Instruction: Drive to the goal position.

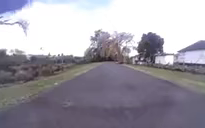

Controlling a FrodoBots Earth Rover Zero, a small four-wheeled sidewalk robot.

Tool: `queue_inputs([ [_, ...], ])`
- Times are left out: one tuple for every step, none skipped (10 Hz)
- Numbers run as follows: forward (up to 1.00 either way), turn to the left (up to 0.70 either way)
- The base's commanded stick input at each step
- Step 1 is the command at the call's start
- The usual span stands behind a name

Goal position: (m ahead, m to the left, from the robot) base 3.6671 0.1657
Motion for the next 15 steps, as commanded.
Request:
queue_inputs([
  [0.85, -0.34],
  [0.85, -0.34],
  [0.85, -0.19],
  [0.85, -0.06],
  [0.85, 0.00],
  [0.85, 0.00],
  [0.85, 0.00],
  [0.85, -0.07],
  [0.85, -0.27],
  [0.85, -0.34],
  [0.85, -0.34],
  [0.85, -0.34],
  [0.85, -0.20],
  [0.85, -0.07],
  [0.85, 0.00],
])
